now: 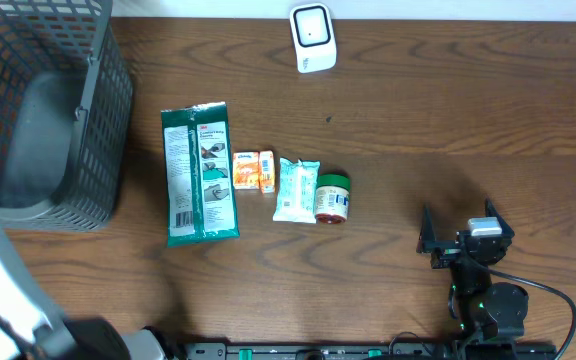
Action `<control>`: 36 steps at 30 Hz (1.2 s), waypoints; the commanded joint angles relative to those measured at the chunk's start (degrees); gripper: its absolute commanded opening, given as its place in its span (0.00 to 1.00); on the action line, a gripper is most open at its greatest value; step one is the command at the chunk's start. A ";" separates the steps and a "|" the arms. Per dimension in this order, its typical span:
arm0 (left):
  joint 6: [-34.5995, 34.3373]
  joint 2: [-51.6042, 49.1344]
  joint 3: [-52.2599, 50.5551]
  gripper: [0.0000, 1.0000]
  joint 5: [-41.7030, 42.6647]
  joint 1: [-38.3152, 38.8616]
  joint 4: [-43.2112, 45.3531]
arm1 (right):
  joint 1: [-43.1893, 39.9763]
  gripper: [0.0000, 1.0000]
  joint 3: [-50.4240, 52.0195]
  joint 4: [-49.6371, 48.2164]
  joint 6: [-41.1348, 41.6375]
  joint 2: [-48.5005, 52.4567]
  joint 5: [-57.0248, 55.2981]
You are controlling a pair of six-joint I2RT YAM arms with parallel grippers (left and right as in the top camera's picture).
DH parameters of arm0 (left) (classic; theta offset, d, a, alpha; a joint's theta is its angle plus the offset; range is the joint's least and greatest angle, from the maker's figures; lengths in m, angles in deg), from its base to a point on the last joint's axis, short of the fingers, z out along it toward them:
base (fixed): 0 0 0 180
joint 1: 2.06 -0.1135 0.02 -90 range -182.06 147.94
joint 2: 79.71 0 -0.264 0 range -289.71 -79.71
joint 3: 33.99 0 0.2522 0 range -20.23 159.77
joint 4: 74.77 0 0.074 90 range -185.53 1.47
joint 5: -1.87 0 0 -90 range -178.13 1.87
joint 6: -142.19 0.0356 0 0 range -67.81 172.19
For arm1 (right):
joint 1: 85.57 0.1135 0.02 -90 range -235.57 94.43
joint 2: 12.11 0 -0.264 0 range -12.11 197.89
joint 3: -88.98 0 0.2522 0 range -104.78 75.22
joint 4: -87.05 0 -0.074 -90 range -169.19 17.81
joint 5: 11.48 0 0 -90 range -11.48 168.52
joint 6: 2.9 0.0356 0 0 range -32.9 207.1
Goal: Scan the item barcode
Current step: 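Carry the red package out and lay it on the glove package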
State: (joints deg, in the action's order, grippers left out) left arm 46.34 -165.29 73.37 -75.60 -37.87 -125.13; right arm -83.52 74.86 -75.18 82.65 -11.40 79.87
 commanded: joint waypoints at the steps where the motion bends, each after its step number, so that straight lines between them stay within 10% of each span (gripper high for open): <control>1: -7.89 5.57 0.39 0.07 -0.87 0.76 -3.89 | -0.61 0.99 0.04 0.20 -0.33 -0.22 0.22; 14: -8.44 11.37 -4.94 0.07 9.97 22.43 -23.96 | -0.61 0.99 0.04 0.22 -0.33 -0.22 0.22; 25: -19.04 9.84 -32.11 0.07 -4.55 43.06 -6.29 | -0.61 0.99 0.04 0.22 -0.33 -0.22 0.22; 36: -24.02 3.45 -42.03 0.07 -10.71 46.88 6.23 | -0.61 0.99 0.04 0.22 -0.33 -0.22 0.22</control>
State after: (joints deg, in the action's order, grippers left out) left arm 24.07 -159.94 31.76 -82.79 8.86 -119.56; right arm -83.52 74.86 -75.18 82.65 -11.40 79.87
